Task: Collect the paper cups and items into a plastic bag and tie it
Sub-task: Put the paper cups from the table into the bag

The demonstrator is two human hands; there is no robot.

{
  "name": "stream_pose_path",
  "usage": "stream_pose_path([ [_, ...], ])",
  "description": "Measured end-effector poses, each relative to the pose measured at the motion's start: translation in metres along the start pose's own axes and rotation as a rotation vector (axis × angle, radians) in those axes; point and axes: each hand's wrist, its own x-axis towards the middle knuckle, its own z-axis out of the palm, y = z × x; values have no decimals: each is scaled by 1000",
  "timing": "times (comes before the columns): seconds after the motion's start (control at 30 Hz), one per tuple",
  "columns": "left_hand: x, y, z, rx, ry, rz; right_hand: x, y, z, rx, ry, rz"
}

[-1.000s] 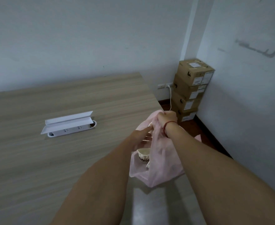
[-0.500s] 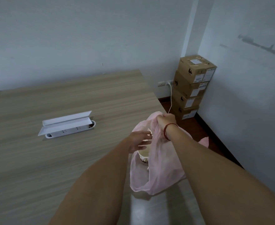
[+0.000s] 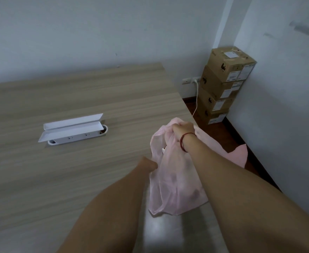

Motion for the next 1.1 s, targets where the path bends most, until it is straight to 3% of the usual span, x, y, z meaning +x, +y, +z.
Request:
stream_pose_path([
  [0.13, 1, -12, 9, -17, -18, -47, 0, 0, 2, 46, 30, 19],
  [0.3, -14, -5, 9, 59, 71, 29, 1, 3, -1, 55, 43, -2],
  [0.6, -56, 62, -27, -236, 298, 343, -18, -4, -31, 177, 7, -16],
  [0.73, -86, 88, -38, -250, 345, 427, -35, -7, -54, 94, 113, -98],
  [1.0, -170, 155, -53, -448, 362, 628, -73, -6, -132, 25, 333, -195],
  [1.1, -189, 147, -46, -506, 238, 501, -88, 0, -152, -23, 347, -205],
])
